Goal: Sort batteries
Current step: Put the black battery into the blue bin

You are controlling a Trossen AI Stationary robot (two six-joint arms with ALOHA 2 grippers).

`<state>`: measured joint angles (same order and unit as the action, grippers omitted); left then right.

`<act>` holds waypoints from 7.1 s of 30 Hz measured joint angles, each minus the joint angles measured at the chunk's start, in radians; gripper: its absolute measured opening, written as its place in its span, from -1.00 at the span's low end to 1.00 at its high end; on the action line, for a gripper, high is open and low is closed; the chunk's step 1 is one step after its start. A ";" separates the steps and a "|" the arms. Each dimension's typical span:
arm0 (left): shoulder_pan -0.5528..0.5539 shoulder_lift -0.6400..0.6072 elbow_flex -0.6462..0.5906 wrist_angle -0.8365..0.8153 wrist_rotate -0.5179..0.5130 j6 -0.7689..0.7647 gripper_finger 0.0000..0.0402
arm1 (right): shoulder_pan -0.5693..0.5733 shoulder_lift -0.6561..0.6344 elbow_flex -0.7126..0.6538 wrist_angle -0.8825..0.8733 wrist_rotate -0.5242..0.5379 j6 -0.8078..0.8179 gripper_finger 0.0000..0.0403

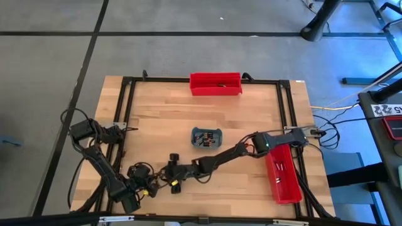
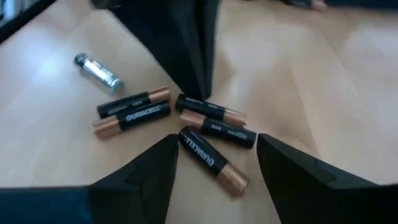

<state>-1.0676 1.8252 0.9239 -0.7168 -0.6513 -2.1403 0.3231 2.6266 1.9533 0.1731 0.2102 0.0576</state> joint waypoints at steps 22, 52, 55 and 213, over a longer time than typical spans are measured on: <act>-0.005 0.002 -0.001 0.000 0.000 0.001 -0.99 | -0.073 -0.006 0.004 -0.197 -0.201 -0.119 -0.87; -0.039 0.004 -0.002 -0.001 -0.006 -0.025 -0.99 | -0.250 -0.683 -0.465 -0.786 0.064 -0.204 -0.86; -0.039 0.005 -0.002 -0.003 -0.014 -0.025 -0.99 | -0.276 -0.747 -0.629 -0.620 -0.111 -0.156 -0.86; 0.012 -0.127 -0.117 0.069 -0.119 0.125 -1.00 | -0.404 -0.263 -0.137 -0.349 -0.454 -0.303 0.07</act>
<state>-1.0557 1.6981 0.8066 -0.6478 -0.7700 -2.0151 -0.0806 2.3632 1.8160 -0.1762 -0.2437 -0.2452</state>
